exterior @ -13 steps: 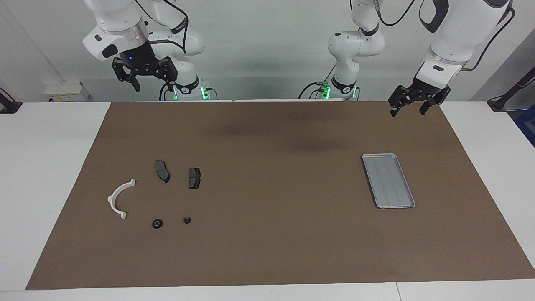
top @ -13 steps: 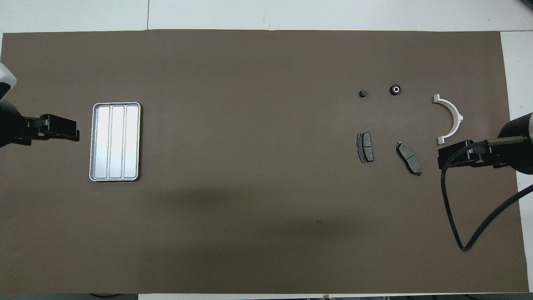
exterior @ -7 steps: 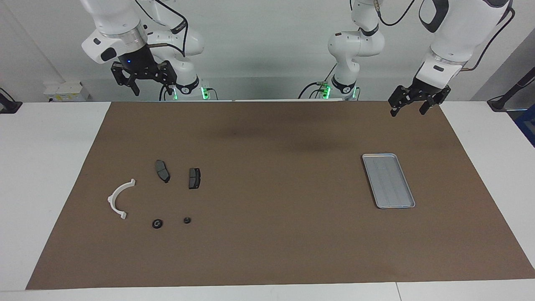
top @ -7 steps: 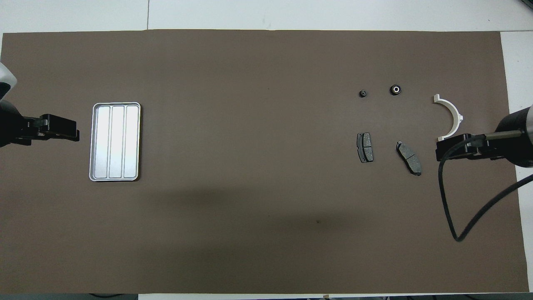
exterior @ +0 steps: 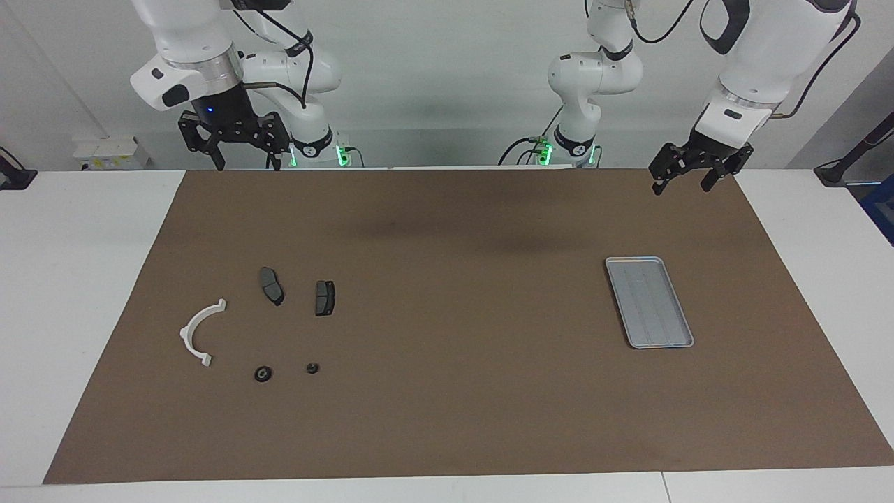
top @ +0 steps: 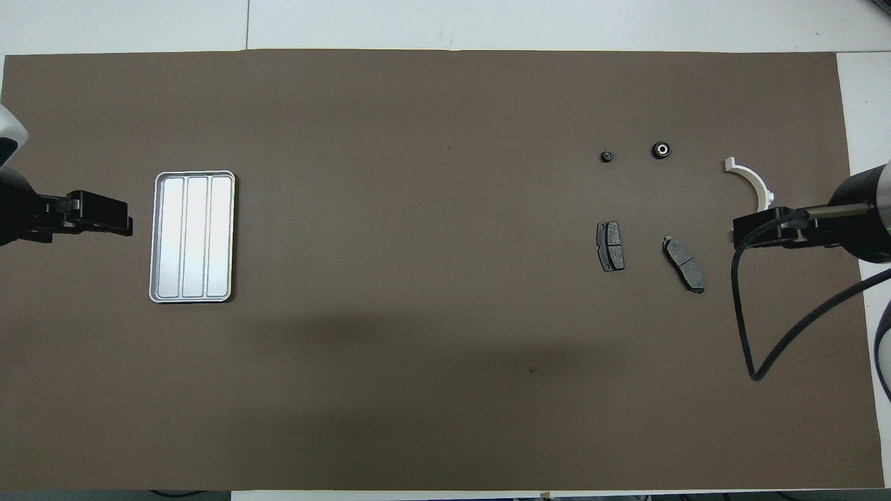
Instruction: Place bearing gear from tray to pile
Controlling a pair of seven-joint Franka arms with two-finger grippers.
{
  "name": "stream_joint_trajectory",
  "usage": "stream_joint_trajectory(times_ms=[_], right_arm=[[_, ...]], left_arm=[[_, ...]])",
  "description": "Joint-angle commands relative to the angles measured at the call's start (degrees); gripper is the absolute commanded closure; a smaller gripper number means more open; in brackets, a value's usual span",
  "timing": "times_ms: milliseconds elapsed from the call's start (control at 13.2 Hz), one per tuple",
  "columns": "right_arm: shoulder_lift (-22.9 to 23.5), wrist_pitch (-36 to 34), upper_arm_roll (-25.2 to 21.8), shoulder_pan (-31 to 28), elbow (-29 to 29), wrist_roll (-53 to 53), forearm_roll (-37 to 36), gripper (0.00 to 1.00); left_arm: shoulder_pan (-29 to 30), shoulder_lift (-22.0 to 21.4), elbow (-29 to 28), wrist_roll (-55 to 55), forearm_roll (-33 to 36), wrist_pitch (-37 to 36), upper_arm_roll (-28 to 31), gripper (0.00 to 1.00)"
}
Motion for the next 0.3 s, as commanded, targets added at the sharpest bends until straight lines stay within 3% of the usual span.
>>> stream_joint_trajectory(times_ms=[0, 227], right_arm=[[-0.7, 1.3, 0.4, -0.5, -1.2, -1.5, -0.5, 0.00], [-0.7, 1.3, 0.4, -0.4, -1.2, -1.5, -0.5, 0.00]], left_arm=[[-0.3, -0.9, -0.5, 0.2, 0.8, -0.6, 0.4, 0.00], [-0.3, -0.9, -0.5, 0.2, 0.8, -0.7, 0.3, 0.00]])
